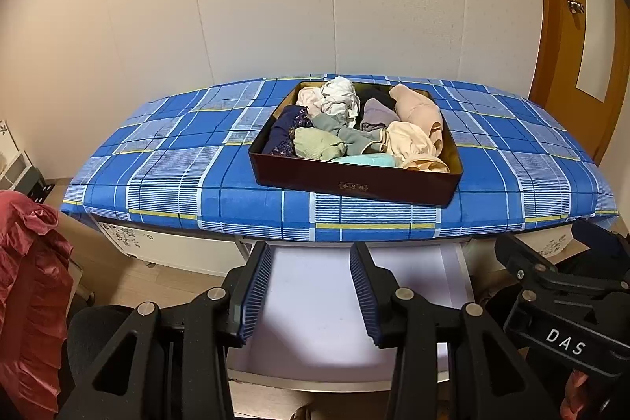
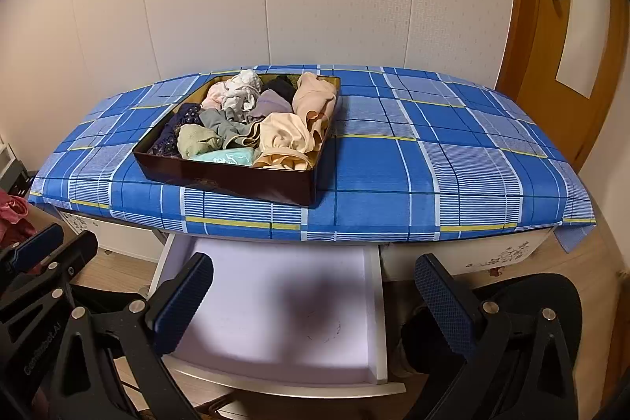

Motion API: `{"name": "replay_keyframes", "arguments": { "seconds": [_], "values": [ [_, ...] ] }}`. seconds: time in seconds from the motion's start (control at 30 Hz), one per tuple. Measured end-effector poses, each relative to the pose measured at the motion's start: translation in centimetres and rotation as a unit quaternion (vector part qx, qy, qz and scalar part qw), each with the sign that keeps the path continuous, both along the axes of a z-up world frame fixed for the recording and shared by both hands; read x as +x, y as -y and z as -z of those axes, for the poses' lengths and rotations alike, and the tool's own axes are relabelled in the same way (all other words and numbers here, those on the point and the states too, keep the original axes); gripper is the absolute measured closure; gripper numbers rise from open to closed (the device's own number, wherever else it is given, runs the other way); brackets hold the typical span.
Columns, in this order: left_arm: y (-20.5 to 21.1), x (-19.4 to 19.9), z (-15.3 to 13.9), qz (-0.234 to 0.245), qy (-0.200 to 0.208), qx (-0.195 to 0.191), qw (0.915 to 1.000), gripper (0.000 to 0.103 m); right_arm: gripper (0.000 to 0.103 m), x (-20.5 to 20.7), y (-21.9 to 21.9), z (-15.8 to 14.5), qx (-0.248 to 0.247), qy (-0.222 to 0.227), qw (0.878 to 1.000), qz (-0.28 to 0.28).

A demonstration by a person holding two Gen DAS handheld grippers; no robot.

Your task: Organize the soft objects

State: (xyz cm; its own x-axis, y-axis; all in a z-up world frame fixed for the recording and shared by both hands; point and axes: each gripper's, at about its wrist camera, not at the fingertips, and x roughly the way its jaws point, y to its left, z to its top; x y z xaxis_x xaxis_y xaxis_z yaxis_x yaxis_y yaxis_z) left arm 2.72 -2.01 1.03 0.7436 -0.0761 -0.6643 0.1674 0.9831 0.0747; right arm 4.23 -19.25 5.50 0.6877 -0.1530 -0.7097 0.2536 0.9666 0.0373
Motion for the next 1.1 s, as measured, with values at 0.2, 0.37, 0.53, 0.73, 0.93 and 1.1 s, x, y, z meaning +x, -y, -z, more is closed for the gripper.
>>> {"name": "replay_keyframes", "arguments": {
  "seconds": [0.2,0.37,0.53,0.73,0.93,1.1],
  "values": [
    [0.19,-0.11,-0.02,0.003,0.001,0.004,1.0,0.061,0.0,0.13,-0.08,0.13,0.001,-0.004,1.0,0.0],
    [0.25,-0.2,-0.03,0.004,0.002,0.002,1.0,0.061,0.0,0.11,-0.04,0.12,0.0,-0.003,1.0,0.002],
    [0.23,-0.33,-0.17,0.009,0.004,-0.004,0.9999,0.061,0.0,0.14,-0.05,0.06,-0.001,-0.004,1.0,0.004],
    [0.41,-0.48,-0.23,0.014,0.005,-0.004,0.9999,0.061,0.0,0.11,0.08,0.09,0.0,-0.001,1.0,0.006],
    [0.47,-0.4,-0.19,0.013,0.002,-0.001,0.9999,0.061,0.0,0.01,0.21,0.01,-0.001,0.002,1.0,0.009],
    [0.42,-0.26,0.02,0.014,-0.005,-0.005,0.9999,0.061,0.0,-0.09,0.27,-0.04,-0.001,0.004,1.0,0.011]
  ]
}}
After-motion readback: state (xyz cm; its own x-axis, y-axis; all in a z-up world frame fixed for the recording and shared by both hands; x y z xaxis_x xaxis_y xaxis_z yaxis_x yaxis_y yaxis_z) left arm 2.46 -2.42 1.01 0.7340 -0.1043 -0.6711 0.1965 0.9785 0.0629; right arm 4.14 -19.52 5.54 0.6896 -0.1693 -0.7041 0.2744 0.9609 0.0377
